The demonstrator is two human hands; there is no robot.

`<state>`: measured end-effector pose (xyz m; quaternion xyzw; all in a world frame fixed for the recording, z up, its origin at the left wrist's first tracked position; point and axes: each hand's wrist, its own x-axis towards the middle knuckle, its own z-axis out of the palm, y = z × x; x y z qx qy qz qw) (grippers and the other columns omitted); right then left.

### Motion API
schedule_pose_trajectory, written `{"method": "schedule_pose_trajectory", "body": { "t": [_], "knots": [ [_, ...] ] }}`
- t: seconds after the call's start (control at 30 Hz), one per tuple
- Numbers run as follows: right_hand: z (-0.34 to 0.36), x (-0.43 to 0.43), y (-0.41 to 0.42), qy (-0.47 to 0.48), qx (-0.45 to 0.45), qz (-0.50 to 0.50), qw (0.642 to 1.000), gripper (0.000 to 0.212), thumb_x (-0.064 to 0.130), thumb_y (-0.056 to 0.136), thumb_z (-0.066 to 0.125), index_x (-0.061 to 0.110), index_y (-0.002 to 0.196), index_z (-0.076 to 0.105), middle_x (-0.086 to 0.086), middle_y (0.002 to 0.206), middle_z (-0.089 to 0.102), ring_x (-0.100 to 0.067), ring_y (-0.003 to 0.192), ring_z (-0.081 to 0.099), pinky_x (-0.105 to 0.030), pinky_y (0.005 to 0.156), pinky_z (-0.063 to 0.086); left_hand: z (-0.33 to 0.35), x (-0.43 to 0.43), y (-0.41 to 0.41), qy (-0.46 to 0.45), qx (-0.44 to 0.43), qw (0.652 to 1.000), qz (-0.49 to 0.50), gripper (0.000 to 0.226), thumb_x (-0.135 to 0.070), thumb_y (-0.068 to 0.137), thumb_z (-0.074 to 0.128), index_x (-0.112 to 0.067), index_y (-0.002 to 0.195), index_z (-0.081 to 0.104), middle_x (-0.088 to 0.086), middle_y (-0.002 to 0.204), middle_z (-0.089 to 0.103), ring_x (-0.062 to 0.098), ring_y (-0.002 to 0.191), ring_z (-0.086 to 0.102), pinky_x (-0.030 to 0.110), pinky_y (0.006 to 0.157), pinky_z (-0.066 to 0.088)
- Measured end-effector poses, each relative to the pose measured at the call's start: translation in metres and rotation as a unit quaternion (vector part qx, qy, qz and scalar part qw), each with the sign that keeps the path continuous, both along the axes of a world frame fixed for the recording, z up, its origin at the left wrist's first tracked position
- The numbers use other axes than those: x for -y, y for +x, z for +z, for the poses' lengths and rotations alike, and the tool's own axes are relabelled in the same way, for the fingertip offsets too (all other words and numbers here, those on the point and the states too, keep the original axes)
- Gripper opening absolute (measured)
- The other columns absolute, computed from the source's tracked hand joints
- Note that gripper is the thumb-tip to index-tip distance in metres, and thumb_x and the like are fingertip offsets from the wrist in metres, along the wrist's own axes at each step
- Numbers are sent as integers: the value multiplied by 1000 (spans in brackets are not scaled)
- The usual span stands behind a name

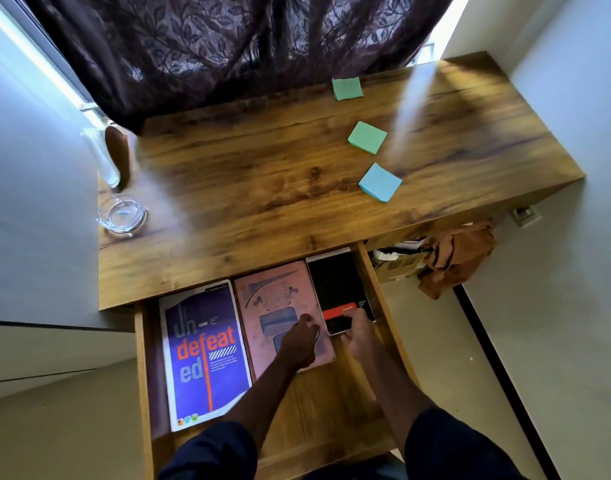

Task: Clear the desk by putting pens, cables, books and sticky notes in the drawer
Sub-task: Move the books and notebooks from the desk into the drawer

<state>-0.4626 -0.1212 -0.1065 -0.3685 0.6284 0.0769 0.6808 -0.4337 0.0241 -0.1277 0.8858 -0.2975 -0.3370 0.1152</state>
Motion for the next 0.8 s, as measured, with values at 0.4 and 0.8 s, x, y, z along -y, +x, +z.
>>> {"method": "schedule_pose_trajectory", "body": {
  "t": [0.4, 0.8],
  "knots": [
    [37, 5, -33, -81, 5, 93, 992, 35, 11, 93, 61, 3, 127, 61, -15, 127, 62, -28, 117, 59, -39, 94, 52, -3, 0, -6, -19, -3, 999, 37, 48, -7, 89, 67, -6, 136, 54, 12, 150, 42, 26, 124, 55, 29, 96, 51],
    [98, 88, -54, -59, 190, 226, 954, 22, 12, 96, 61, 5, 115, 70, -13, 104, 76, -26, 98, 73, -40, 87, 57, 72, 93, -26, -123, 51, 977, 169, 14, -17, 91, 62, -19, 102, 70, 0, 98, 69, 16, 88, 63, 28, 73, 54]
  ]
}}
